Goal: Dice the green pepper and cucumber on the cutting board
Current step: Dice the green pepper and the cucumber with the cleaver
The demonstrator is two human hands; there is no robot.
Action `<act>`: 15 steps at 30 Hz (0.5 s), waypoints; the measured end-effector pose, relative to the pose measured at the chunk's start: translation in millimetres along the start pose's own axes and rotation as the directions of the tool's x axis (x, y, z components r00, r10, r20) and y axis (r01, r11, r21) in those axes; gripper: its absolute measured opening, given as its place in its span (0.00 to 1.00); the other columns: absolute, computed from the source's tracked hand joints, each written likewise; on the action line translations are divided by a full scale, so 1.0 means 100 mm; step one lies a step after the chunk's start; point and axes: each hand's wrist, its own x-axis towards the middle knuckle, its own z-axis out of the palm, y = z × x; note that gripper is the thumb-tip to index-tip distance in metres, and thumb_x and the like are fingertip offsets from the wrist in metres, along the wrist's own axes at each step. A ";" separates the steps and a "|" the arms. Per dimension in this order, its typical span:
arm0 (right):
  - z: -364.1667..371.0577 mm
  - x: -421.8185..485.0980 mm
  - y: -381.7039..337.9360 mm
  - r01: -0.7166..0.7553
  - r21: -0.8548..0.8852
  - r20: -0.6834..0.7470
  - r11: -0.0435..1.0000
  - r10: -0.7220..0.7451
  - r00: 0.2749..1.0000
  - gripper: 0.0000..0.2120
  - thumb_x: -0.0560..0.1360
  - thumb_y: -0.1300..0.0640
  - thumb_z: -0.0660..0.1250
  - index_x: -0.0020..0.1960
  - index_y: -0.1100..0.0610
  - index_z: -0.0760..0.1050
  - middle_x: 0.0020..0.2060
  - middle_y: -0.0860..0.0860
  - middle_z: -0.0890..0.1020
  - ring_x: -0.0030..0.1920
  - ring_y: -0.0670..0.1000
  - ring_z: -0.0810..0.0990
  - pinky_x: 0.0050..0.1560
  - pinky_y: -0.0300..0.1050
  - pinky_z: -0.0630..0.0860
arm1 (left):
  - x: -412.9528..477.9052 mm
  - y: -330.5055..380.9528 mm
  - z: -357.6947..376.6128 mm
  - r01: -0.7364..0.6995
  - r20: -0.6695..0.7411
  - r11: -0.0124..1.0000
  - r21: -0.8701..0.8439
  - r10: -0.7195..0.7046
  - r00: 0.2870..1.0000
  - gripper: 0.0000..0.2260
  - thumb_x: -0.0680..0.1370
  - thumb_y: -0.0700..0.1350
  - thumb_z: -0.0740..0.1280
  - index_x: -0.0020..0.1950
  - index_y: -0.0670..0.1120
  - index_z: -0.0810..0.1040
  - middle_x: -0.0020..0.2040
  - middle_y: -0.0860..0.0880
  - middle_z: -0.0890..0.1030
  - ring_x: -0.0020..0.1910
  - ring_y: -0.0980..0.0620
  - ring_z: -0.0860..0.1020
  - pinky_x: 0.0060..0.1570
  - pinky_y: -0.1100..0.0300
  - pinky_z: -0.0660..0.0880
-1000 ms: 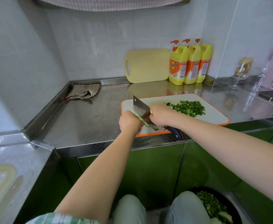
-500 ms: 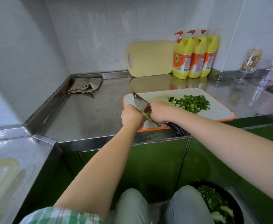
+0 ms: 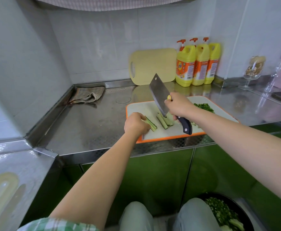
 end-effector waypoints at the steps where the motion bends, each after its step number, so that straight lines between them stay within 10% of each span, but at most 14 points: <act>1: -0.06 0.00 0.03 -0.020 0.044 0.001 0.999 0.020 1.000 0.02 0.82 0.58 0.52 0.54 0.54 0.60 0.34 0.53 0.72 0.23 0.51 0.74 0.23 0.38 0.67 | 0.02 0.01 0.00 -0.055 0.005 0.997 0.051 0.054 0.999 0.18 0.69 0.41 0.71 0.58 0.50 0.78 0.51 0.49 0.81 0.47 0.47 0.79 0.44 0.58 0.76; 7: -0.15 -0.05 0.23 -0.064 0.141 0.011 0.988 0.063 0.998 0.05 0.82 0.58 0.53 0.53 0.59 0.65 0.34 0.56 0.72 0.23 0.52 0.72 0.25 0.41 0.68 | 0.16 0.13 -0.03 -0.521 0.254 0.735 0.434 0.455 0.854 0.30 0.70 0.37 0.68 0.71 0.53 0.70 0.72 0.47 0.67 0.69 0.45 0.64 0.66 0.54 0.64; 15: -0.18 0.03 0.41 -0.085 0.213 -0.028 0.973 0.093 0.995 0.06 0.82 0.59 0.53 0.53 0.60 0.66 0.33 0.58 0.71 0.22 0.53 0.71 0.23 0.42 0.68 | 0.38 0.43 0.00 -0.728 0.641 0.326 0.603 0.345 0.686 0.38 0.72 0.41 0.71 0.77 0.54 0.57 0.77 0.51 0.60 0.75 0.48 0.58 0.67 0.53 0.62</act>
